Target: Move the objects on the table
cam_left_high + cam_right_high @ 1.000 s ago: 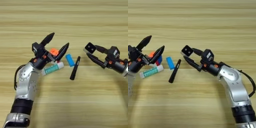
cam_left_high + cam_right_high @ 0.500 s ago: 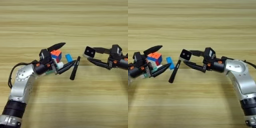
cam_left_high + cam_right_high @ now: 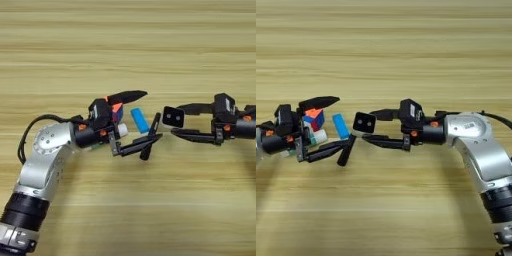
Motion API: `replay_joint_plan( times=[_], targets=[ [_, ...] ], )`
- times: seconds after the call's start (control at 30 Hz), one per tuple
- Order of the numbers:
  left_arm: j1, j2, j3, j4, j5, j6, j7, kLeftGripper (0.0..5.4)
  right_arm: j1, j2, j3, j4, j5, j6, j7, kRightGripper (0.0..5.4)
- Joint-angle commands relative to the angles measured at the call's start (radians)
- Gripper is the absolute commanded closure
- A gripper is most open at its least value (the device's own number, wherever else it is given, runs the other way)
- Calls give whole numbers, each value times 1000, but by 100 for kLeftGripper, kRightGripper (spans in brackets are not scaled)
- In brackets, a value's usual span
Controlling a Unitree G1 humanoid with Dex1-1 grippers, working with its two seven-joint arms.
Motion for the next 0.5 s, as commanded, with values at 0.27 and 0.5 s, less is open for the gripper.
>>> replay_joint_plan(
  times=[0.27,0.5],
  targets=[
    [-11,9,-18,-40,-11,60,-26,0,-27,-34,16,-59,8,47,57,293],
    [-16,8,-43,-31,5,65,-34,0,-37,-37,18,-86,9,74,72,293]
  ],
)
